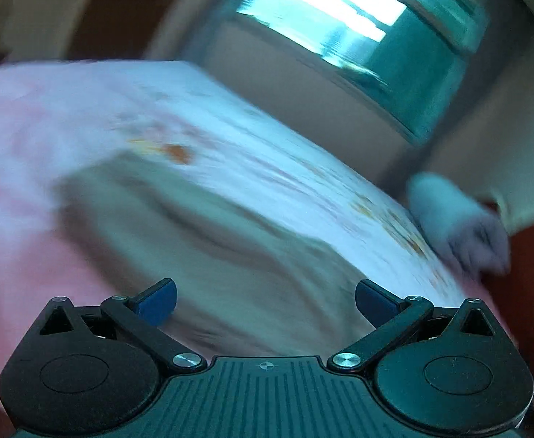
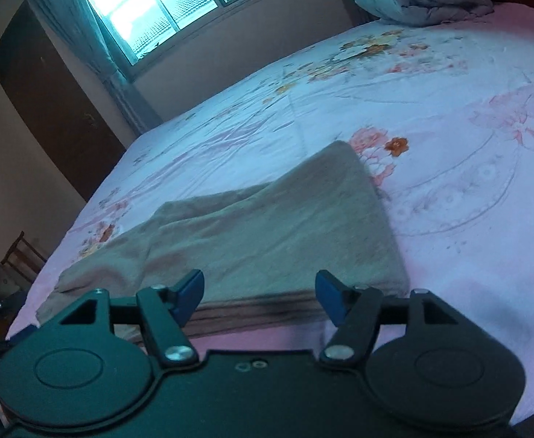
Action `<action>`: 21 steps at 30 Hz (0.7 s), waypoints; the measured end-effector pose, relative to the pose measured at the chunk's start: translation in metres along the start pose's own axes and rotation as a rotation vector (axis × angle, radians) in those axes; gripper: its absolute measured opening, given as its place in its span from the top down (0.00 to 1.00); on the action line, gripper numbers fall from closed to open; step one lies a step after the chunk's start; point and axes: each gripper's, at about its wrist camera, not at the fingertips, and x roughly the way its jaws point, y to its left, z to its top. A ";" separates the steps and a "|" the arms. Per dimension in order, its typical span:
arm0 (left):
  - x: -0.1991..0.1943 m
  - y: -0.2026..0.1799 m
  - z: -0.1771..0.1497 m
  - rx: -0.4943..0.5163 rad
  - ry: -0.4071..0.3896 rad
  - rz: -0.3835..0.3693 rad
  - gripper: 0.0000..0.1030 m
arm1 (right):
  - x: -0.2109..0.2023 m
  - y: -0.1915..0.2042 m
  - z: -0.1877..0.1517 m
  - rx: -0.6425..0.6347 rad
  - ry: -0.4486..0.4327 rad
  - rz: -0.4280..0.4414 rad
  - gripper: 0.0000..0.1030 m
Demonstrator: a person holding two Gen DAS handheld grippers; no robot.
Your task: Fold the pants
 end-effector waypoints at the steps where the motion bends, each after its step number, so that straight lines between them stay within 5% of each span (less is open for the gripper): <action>1: 0.001 0.019 0.006 -0.047 -0.008 0.021 0.00 | 0.002 0.002 -0.001 -0.001 0.003 0.000 0.41; 6: 0.027 0.108 0.027 -0.327 -0.006 0.034 0.00 | -0.002 0.018 -0.003 -0.026 0.014 -0.015 0.41; 9: 0.049 0.132 0.028 -0.391 0.010 0.006 0.00 | -0.004 0.026 -0.005 -0.041 0.006 -0.035 0.41; 14: 0.077 0.144 0.036 -0.397 0.005 -0.046 0.00 | -0.003 0.039 -0.008 -0.079 -0.027 -0.081 0.41; 21: 0.101 0.127 0.042 -0.235 -0.011 -0.007 0.00 | 0.013 0.059 -0.010 -0.076 -0.063 -0.121 0.39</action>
